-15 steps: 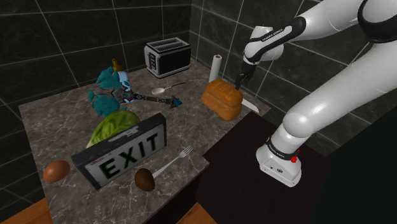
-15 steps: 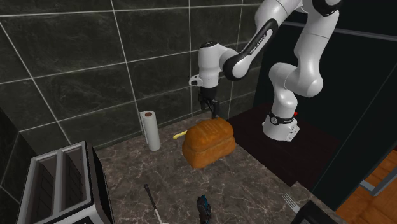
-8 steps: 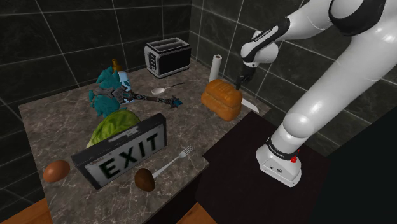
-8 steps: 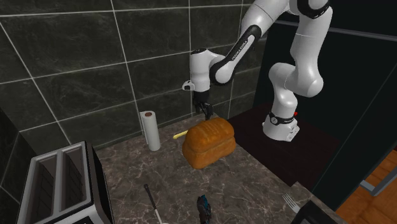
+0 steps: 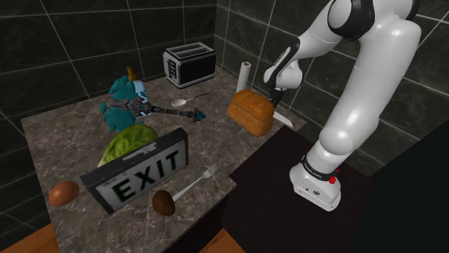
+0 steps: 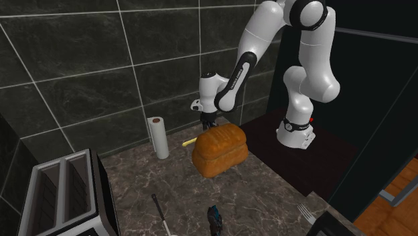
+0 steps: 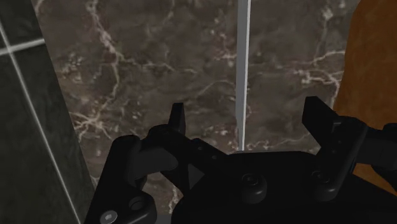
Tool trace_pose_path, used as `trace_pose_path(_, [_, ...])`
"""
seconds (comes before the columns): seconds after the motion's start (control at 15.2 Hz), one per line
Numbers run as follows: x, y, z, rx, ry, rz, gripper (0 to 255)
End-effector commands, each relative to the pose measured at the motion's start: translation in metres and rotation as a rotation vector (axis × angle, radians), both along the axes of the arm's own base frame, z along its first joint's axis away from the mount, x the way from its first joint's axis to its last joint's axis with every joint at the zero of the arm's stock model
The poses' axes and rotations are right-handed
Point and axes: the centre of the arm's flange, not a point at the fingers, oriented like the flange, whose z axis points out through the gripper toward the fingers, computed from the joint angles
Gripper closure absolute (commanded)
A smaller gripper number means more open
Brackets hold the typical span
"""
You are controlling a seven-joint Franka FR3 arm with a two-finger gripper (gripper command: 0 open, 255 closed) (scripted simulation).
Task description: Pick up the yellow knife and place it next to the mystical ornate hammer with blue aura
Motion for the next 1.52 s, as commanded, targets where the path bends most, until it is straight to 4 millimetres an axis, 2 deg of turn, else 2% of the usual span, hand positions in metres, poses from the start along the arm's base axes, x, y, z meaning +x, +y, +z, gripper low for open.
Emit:
trace_pose_path(0.0, [0.0, -0.001, -0.009, -0.001, 0.0, 0.0, 0])
trace_pose_path(0.46, [0.0, -0.001, -0.009, -0.001, 0.0, 0.0, 0])
trace_pose_path(0.53, [0.0, -0.001, -0.009, -0.001, 0.0, 0.0, 255])
trace_pose_path(1.12, [0.0, -0.001, -0.009, -0.001, 0.0, 0.0, 255])
trace_pose_path(1.45, [0.0, -0.001, 0.017, -0.001, 0.0, 0.0, 255])
